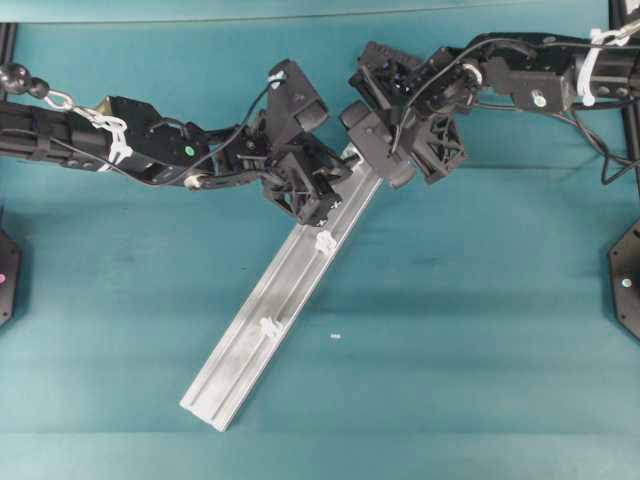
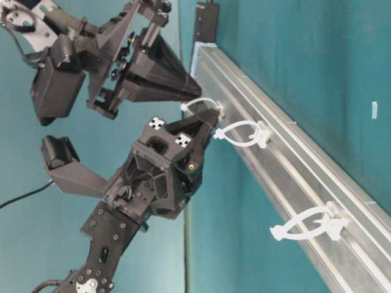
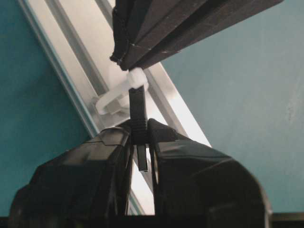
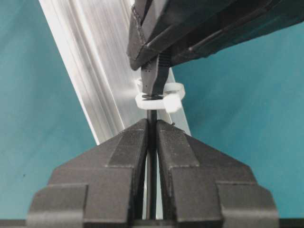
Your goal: Pass the USB cable through three rings with both arms.
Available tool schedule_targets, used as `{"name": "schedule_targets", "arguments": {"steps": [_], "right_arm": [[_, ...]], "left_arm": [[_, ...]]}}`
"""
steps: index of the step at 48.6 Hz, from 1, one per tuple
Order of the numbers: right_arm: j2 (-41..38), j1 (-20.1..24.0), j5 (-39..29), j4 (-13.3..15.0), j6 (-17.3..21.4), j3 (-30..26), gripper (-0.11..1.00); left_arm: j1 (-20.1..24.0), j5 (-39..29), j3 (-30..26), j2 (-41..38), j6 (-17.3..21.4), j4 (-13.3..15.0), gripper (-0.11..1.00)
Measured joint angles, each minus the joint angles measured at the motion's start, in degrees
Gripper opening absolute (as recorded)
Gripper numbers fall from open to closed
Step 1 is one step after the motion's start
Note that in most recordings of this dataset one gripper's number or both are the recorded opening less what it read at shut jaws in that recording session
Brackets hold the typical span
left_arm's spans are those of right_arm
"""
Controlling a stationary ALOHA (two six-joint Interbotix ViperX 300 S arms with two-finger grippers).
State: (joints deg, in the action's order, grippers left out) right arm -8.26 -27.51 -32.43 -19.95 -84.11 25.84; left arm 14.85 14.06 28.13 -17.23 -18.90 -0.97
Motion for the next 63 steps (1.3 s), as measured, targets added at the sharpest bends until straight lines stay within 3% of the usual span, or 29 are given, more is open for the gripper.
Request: {"name": "schedule_targets", "arguments": {"steps": [7,11,18,35,50,63], "right_arm": [[0.26,-0.18,0.70,0.00,0.97,0.70,0.75],[0.62,-0.18,2.20,0.09,1.93,1.49,0.88],[1.67,-0.18,5.62,0.09,3.52,2.72,0.82],[4.92,2.11,10.72,0.09,9.40,5.54,0.82],[5.98,7.82,16.44,0.18,9.76,7.65,0.82],[4.13,8.00,17.05,0.70,9.84,6.33,0.81]], "left_arm": [[-0.53,0.09,1.41,1.05,-0.18,0.00,0.09],[-0.70,0.09,2.46,1.85,-0.44,0.00,0.09],[-0.97,0.09,3.69,2.99,-1.67,0.00,0.09],[-2.02,0.09,6.06,5.71,-3.69,0.00,0.09],[-2.46,0.44,7.56,7.12,-6.15,0.00,0.09],[-2.46,1.58,7.73,7.12,-6.33,0.00,0.09]]}}
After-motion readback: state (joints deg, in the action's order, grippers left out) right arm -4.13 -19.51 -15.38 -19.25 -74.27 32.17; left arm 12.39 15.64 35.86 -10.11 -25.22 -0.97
